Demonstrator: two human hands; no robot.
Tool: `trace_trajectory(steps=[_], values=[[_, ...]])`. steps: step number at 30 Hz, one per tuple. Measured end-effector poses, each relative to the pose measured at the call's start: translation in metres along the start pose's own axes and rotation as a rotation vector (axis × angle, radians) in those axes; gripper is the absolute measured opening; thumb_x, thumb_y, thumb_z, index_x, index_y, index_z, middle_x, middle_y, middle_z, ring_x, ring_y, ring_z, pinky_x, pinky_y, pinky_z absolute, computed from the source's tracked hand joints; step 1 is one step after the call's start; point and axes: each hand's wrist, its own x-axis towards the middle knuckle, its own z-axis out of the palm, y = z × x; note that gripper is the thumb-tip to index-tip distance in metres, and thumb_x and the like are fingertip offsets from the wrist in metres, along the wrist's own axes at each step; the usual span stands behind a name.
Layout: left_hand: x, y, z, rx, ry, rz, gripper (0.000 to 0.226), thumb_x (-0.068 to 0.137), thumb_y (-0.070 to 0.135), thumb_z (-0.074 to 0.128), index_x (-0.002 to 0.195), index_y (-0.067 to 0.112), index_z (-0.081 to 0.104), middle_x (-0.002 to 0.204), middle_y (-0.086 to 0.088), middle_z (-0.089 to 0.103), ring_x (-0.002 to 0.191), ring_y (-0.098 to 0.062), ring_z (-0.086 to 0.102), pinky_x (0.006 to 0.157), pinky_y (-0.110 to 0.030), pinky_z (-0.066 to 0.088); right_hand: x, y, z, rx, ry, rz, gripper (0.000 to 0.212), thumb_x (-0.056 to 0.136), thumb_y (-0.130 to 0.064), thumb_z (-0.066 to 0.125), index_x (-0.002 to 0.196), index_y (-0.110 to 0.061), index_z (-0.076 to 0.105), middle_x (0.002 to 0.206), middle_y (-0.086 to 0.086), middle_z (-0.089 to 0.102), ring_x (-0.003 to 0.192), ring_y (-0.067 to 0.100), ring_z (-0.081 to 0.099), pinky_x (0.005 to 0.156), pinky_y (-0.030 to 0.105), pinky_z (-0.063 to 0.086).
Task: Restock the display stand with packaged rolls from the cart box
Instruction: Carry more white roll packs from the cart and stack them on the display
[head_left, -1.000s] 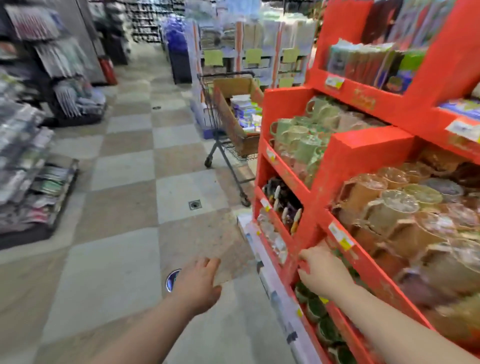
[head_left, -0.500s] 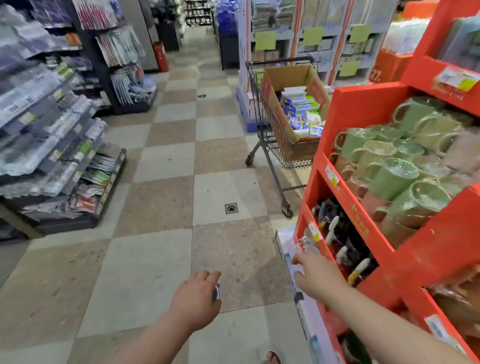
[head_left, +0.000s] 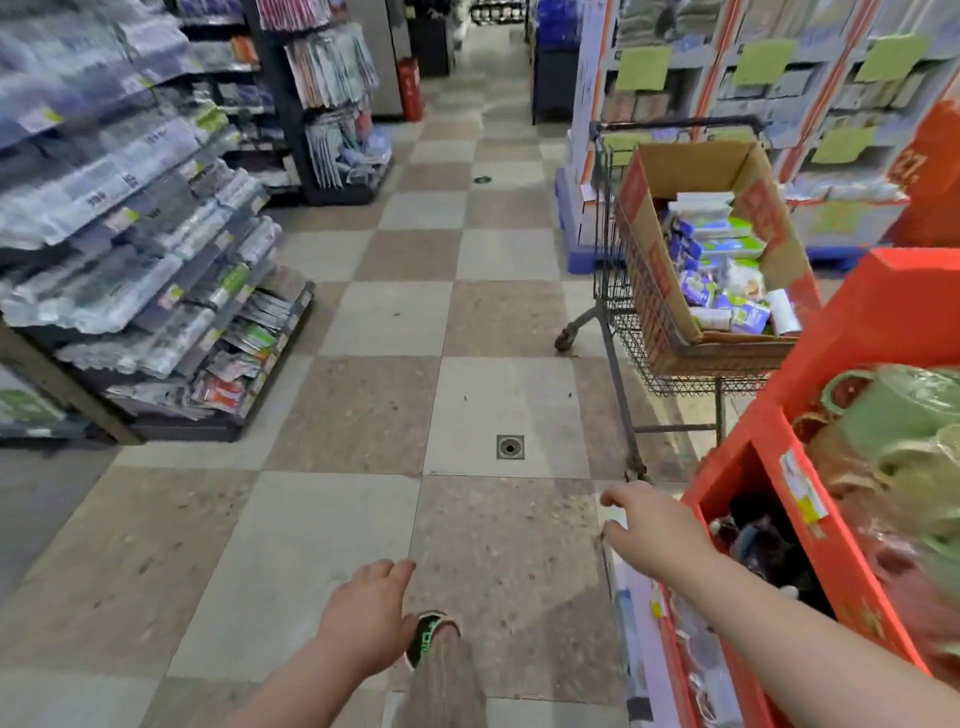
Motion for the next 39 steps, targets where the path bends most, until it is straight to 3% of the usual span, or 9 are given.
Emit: trace_trajectory(steps=[12, 18, 25, 30, 34, 39], values=[[0.236, -0.004, -0.141, 0.050, 0.057, 0.197, 0.060, 0.093, 0.038, 0.045, 0.147, 0.024, 0.025, 0.145, 0.001, 0.039, 0.130, -0.022, 0.043, 0.100, -0.033, 0.040, 0.169, -0.006, -0.023, 0.034, -0.043, 0.160, 0.039, 0.092, -0.030, 0.046, 0.131, -0.027, 0.051, 0.134, -0.006, 0.053, 0.121, 0.016, 0.052, 0.096, 0.029, 0.043], [0.325, 0.028, -0.203, 0.041, 0.075, 0.343, 0.061, 0.092, 0.036, 0.048, 0.147, 0.022, 0.026, 0.147, -0.003, 0.037, 0.134, -0.023, 0.037, 0.108, -0.037, 0.036, 0.210, 0.003, -0.032, 0.066, -0.078, 0.279, 0.035, 0.091, -0.028, 0.046, 0.126, -0.028, 0.050, 0.133, -0.007, 0.053, 0.119, 0.016, 0.052, 0.092, 0.030, 0.042], [0.424, 0.086, -0.255, 0.131, 0.077, 0.454, 0.060, 0.093, 0.036, 0.046, 0.147, 0.023, 0.025, 0.147, -0.002, 0.037, 0.134, -0.024, 0.035, 0.105, -0.038, 0.037, 0.286, 0.048, -0.050, 0.105, -0.114, 0.385, 0.036, 0.092, -0.030, 0.045, 0.127, -0.029, 0.051, 0.132, -0.007, 0.052, 0.121, 0.016, 0.050, 0.093, 0.028, 0.041], [0.498, 0.111, -0.277, 0.197, 0.033, 0.444, 0.060, 0.093, 0.037, 0.046, 0.147, 0.023, 0.025, 0.145, 0.000, 0.038, 0.133, -0.023, 0.036, 0.106, -0.035, 0.036, 0.371, 0.094, -0.080, 0.128, -0.101, 0.404, 0.007, 0.087, -0.026, 0.043, 0.086, -0.030, 0.047, 0.110, 0.000, 0.057, 0.112, 0.025, 0.055, 0.075, 0.033, 0.040], [0.552, 0.132, -0.301, 0.244, -0.021, 0.417, 0.060, 0.093, 0.038, 0.044, 0.148, 0.024, 0.024, 0.145, 0.001, 0.036, 0.134, -0.022, 0.035, 0.105, -0.034, 0.037, 0.435, 0.135, -0.124, 0.146, -0.020, 0.416, 0.029, 0.084, -0.025, 0.043, 0.108, -0.027, 0.059, 0.117, -0.002, 0.058, 0.113, 0.022, 0.056, 0.085, 0.032, 0.045], [0.609, 0.174, -0.325, 0.260, -0.028, 0.449, 0.061, 0.093, 0.039, 0.043, 0.148, 0.024, 0.023, 0.146, 0.001, 0.036, 0.134, -0.021, 0.035, 0.105, -0.033, 0.037, 0.489, 0.188, -0.172, 0.158, 0.045, 0.430, 0.028, 0.086, -0.027, 0.047, 0.111, -0.026, 0.058, 0.119, -0.001, 0.059, 0.110, 0.023, 0.057, 0.084, 0.031, 0.047]])
